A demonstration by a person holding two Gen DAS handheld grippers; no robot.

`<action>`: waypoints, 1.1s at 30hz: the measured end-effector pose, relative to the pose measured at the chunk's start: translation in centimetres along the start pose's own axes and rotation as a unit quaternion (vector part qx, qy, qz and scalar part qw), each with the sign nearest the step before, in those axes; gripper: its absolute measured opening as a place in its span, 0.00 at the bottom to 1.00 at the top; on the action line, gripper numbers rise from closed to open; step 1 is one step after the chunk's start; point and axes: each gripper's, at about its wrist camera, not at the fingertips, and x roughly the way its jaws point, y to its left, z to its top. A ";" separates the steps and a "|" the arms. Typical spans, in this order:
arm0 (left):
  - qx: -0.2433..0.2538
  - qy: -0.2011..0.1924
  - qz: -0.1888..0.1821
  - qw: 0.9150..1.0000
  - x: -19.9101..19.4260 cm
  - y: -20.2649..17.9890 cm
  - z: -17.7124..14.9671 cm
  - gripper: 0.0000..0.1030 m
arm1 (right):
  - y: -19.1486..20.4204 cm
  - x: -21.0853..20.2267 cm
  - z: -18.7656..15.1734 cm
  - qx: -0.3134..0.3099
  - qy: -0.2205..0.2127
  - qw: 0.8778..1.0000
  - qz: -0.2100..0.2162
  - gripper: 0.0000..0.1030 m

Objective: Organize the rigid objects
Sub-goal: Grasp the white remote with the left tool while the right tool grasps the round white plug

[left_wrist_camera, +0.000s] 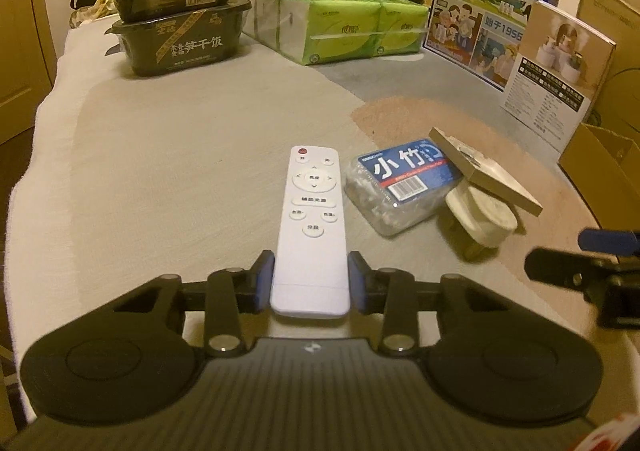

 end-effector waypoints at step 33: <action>0.012 -0.004 -0.001 1.000 0.1 1.6 0.1 0.34 | 3.1 5.2 1.8 -0.023 0.009 0.999 0.025 0.45</action>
